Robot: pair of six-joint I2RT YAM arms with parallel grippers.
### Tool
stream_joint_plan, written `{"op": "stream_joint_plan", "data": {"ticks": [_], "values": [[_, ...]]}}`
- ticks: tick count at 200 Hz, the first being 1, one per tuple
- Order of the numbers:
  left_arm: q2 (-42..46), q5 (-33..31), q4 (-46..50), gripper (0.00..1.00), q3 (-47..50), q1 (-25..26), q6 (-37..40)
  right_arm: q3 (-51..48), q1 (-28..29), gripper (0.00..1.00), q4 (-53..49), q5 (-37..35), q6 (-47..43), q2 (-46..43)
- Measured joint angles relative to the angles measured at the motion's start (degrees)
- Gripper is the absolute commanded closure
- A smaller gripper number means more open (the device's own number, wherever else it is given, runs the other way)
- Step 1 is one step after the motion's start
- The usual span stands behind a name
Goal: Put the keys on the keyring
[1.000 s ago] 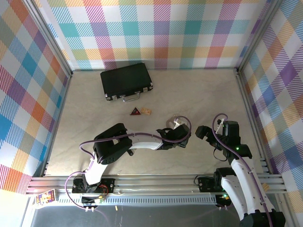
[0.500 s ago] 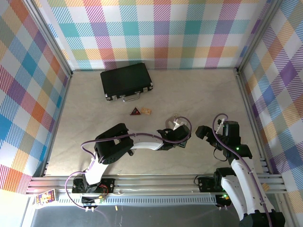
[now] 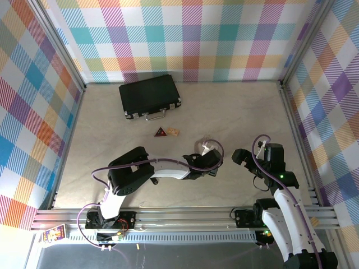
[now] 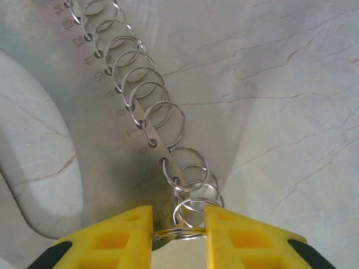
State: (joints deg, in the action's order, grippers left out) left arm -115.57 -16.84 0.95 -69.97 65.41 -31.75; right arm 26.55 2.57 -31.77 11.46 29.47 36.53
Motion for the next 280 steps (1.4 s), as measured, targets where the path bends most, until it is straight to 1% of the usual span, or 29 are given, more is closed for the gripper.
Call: {"op": "stream_joint_plan", "data": {"ticks": [37,73,84,104,121,158,190,223,254,280], "values": [[3.0,0.5,0.0,0.74,3.8,0.0,0.7,0.0,0.0,0.01,0.0,0.2,0.0,0.0],[8.3,4.1,-1.3,0.71,10.8,0.0,3.4,0.0,-0.3,0.01,0.0,0.4,0.0,0.0],[10.2,5.3,-1.2,0.66,12.9,0.0,4.7,0.0,-0.3,0.01,0.0,0.4,0.0,0.0],[13.3,6.3,-0.7,0.51,16.2,0.0,6.8,0.0,-0.3,0.01,0.0,0.6,-0.1,0.0],[16.2,6.2,0.5,0.47,18.6,0.0,7.5,0.0,-0.3,0.01,0.0,0.6,-0.2,0.0],[21.9,3.7,4.6,0.48,20.8,0.0,8.5,0.0,-0.3,0.01,0.0,0.7,-0.2,0.0],[24.2,3.3,4.9,0.51,20.8,0.0,8.2,0.0,-0.3,0.01,0.0,0.9,-0.2,0.0],[23.5,3.3,5.0,0.51,20.2,0.5,6.2,-0.2,-0.3,0.01,0.2,1.2,-0.3,0.0],[20.0,3.3,4.7,0.53,17.4,1.9,4.6,-0.5,-0.3,0.01,0.2,1.2,-0.4,0.0],[17.2,3.1,5.0,0.55,15.3,2.1,4.0,-0.6,-0.3,0.01,0.3,1.3,-0.4,0.0]]}}
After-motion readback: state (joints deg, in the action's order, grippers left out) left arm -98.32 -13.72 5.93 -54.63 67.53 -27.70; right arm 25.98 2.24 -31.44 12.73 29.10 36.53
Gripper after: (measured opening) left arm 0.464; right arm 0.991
